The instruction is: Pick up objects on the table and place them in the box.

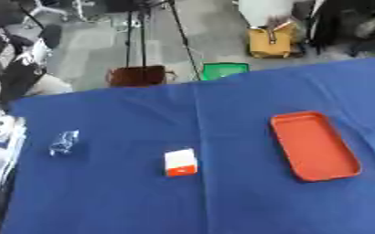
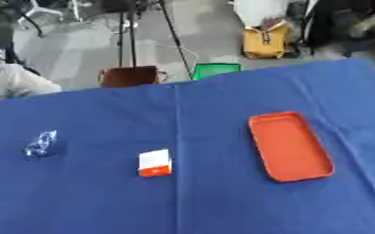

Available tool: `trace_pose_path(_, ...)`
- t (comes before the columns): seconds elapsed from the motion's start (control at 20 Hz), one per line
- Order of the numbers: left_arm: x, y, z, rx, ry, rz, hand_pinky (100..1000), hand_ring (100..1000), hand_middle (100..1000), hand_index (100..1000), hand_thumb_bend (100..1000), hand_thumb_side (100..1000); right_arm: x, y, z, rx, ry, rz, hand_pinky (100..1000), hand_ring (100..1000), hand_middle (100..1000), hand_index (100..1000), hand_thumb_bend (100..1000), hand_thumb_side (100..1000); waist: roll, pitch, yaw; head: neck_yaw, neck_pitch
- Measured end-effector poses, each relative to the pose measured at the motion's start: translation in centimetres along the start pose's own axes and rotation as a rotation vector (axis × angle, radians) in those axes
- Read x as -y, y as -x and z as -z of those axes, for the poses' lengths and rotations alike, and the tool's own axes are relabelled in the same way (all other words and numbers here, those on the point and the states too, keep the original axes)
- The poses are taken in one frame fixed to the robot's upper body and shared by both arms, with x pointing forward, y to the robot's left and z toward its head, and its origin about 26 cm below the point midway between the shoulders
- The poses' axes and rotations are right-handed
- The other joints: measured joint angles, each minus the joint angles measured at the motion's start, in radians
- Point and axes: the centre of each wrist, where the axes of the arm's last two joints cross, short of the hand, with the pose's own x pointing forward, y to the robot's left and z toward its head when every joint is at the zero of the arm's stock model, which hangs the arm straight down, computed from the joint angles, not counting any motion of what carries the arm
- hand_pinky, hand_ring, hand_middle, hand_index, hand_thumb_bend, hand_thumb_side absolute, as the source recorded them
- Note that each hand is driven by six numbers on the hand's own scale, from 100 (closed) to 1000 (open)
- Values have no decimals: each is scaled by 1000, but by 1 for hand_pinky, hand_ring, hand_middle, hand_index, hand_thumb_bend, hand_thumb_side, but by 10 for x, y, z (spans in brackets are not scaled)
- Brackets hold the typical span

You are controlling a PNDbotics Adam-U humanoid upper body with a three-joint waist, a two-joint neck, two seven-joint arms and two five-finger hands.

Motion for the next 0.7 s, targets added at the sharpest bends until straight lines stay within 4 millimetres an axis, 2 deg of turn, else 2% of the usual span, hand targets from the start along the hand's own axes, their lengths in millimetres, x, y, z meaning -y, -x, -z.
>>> trace_pose_path(0.7,0,0,0,0,8,17,522,712,682,886,796,490,0,0,-1,-4,0,1,608,708,668,834,558,519,0,0,-1,3,0)
